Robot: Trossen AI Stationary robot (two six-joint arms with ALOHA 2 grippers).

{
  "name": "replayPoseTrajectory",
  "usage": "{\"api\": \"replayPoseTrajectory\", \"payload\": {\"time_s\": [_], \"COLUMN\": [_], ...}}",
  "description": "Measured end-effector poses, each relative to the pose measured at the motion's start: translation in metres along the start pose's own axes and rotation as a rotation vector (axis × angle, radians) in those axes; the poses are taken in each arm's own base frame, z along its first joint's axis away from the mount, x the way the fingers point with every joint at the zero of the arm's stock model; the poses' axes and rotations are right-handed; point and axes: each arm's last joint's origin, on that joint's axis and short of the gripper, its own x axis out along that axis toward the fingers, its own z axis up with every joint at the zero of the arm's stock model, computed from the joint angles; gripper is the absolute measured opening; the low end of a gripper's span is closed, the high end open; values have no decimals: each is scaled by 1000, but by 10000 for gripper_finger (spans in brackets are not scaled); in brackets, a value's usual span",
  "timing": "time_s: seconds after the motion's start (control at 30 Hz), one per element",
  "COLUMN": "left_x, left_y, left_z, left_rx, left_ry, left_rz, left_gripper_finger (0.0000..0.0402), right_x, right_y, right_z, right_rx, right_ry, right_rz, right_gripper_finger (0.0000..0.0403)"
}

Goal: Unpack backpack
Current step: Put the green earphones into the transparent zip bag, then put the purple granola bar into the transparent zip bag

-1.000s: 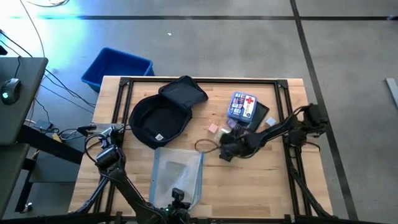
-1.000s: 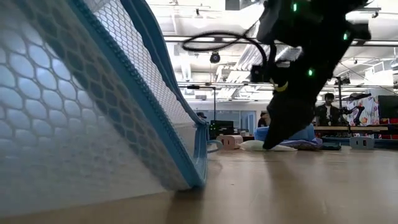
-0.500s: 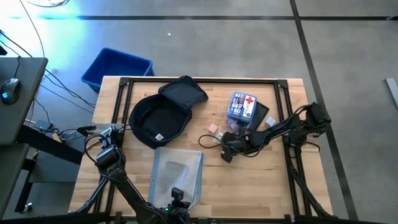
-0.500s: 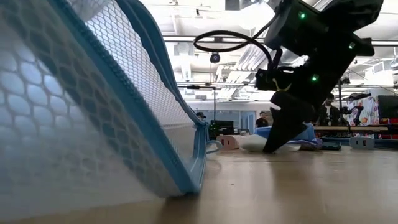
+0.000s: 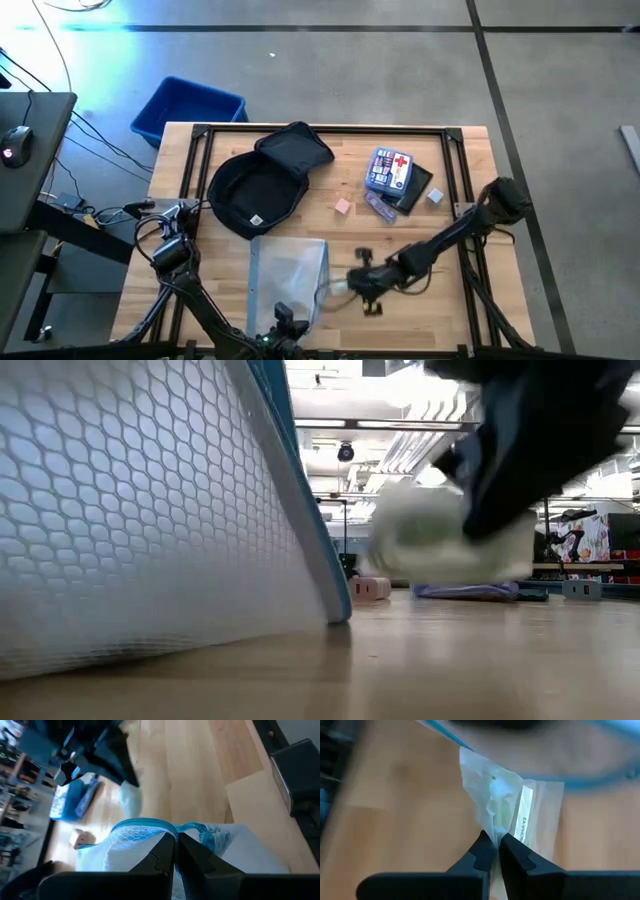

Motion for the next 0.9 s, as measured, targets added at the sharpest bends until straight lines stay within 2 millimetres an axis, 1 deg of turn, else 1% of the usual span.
{"api": "replayPoseTrajectory", "payload": {"time_s": [0.07, 0.2, 0.3, 0.4, 0.47, 0.57, 0.77, 0.83, 0.9], "left_x": [0, 0, -1, -1, -1, -2, -2, -2, -2], "left_y": [-1, -4, -7, -9, -10, -11, -11, -11, -12], "left_z": [3, 12, 20, 22, 22, 22, 21, 21, 21], "left_rx": [14, 40, 62, 54, 48, 43, 24, 24, 22], "left_ry": [-18, -76, -119, -127, -124, -118, -106, -105, -104], "left_rz": [1, -24, -65, -134, -149, -184, -212, -214, -215], "left_gripper_finger": [0, 0, 0, 0, 0, 0, 0, 0, 0], "right_x": [6, 31, 47, 59, 62, 59, 60, 59, 55], "right_y": [5, 14, 17, 16, 19, 21, 25, 25, 26], "right_z": [15, 39, 61, 77, 83, 88, 82, 79, 74], "right_rx": [-34, -113, -138, -171, -203, -204, -220, -220, -236], "right_ry": [-45, -108, -163, -178, -178, -173, -131, -101, -49], "right_rz": [0, -5, -10, -34, -38, -37, -46, -65, -89], "right_gripper_finger": [4, 4, 6, 22, 43, 90, 196, 219, 233]}}
